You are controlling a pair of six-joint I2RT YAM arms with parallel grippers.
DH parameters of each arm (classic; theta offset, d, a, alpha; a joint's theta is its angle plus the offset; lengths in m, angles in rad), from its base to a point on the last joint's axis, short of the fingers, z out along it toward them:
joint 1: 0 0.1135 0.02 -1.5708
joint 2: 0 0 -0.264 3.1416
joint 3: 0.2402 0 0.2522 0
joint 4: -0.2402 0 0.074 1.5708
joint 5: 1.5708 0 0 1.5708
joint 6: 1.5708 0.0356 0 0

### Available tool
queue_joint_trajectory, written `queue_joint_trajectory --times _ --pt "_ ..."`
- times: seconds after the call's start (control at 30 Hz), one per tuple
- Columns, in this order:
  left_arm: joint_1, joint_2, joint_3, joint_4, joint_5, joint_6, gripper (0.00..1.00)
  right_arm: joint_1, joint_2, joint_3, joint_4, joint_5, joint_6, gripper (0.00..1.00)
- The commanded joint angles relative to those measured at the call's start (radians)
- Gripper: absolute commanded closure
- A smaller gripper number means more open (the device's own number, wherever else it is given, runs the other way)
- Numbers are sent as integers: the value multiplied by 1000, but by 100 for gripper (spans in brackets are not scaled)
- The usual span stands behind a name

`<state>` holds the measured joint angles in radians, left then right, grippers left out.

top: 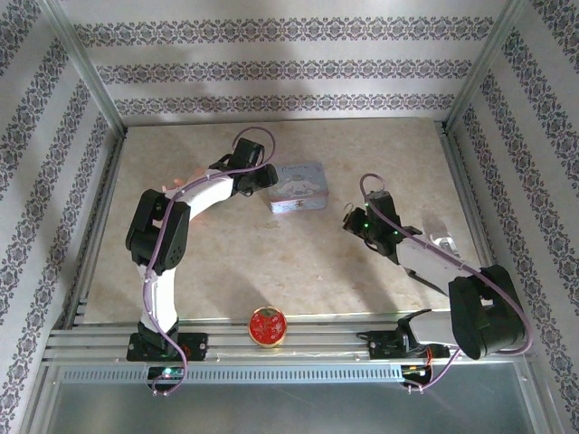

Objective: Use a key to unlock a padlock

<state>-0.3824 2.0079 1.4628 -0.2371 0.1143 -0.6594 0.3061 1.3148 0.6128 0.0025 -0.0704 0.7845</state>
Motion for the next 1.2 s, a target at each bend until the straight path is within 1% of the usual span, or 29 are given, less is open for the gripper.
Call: queue_joint_trajectory --times 0.0,0.27,0.4,0.5,0.63,0.7,0.83,1.03,1.17 --pt "25 23 38 18 14 -12 40 -36 34 61 -24 -100 -44 100" --pt "60 61 142 9 52 -6 34 -115 126 192 -162 -264 -126 100" --pt "75 36 165 6 57 0 29 -160 179 257 -263 -350 -186 100" --pt "90 -4 153 -1 55 6 23 -181 223 320 -363 -383 -246 100" --pt "111 -85 81 11 48 3 8 -193 296 421 -511 -387 -338 100" --pt "121 -131 26 24 44 1 1 -194 332 455 -551 -378 -364 100" --pt "134 -226 -88 35 14 1 1 -198 391 501 -584 -379 -388 100" --pt "179 -391 -257 35 -21 -3 1 -201 499 571 -623 -382 -426 100" --pt "217 -515 -349 18 -72 -3 1 -200 551 602 -642 -339 -440 100"
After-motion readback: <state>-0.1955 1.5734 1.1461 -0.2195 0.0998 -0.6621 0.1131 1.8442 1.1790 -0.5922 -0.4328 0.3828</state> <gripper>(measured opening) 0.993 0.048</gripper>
